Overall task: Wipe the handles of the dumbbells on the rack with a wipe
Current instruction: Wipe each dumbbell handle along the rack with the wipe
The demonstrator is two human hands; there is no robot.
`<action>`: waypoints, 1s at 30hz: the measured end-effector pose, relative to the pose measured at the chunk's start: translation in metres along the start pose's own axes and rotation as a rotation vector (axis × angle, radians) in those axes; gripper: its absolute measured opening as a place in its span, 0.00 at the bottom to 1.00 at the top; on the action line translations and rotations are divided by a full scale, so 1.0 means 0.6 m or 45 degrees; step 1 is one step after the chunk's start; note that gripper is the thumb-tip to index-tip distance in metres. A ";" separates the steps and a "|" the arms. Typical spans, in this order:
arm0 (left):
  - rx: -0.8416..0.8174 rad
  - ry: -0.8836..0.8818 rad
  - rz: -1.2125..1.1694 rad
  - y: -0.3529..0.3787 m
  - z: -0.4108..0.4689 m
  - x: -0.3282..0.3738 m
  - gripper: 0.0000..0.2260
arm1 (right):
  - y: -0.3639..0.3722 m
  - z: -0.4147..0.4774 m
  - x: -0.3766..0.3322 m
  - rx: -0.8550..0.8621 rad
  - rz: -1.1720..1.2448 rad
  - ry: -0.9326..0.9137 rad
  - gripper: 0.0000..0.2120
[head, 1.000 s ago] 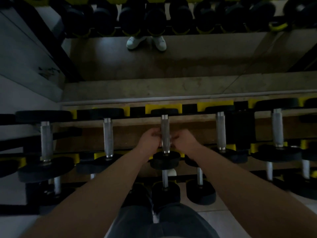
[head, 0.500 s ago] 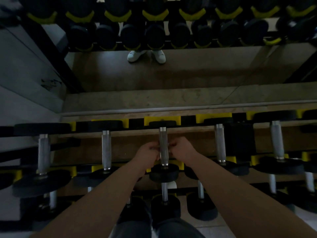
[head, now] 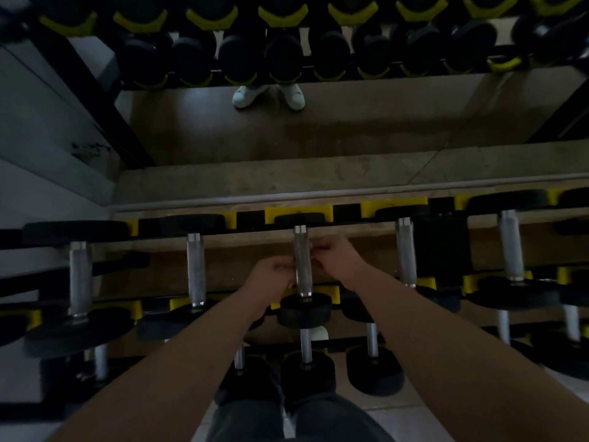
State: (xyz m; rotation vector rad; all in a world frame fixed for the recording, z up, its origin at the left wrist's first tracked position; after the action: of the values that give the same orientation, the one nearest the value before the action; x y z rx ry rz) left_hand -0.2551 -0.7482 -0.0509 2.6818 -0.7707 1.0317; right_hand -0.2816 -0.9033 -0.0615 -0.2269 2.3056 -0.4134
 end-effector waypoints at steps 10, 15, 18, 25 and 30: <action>0.019 0.058 0.559 0.027 0.020 -0.029 0.23 | 0.012 0.011 0.029 0.000 0.111 0.151 0.09; 0.153 0.099 0.574 0.022 0.015 -0.035 0.17 | 0.008 0.007 0.015 0.033 -0.074 0.050 0.08; 0.176 0.123 0.542 0.017 0.011 -0.032 0.15 | 0.023 -0.001 0.033 -0.147 -0.346 0.038 0.07; 0.133 0.172 0.588 0.006 0.016 -0.026 0.07 | 0.005 0.029 0.002 0.150 0.285 0.113 0.09; 0.050 0.175 0.635 0.006 0.020 -0.027 0.08 | 0.012 0.011 -0.001 0.029 -0.073 0.004 0.08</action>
State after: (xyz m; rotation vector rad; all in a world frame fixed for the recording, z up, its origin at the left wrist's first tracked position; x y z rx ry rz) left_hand -0.2604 -0.7486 -0.0708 2.4660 -1.4454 1.3253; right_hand -0.2768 -0.8981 -0.0679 -0.2821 2.3004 -0.4691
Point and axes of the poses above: each hand's wrist, its own z-axis towards the middle knuckle, its own y-axis out of the palm, x = y × z, the point moved 8 cm from there along z, towards the middle knuckle, and after that the axes turned 10 degrees about -z, right-handed, at the moved point
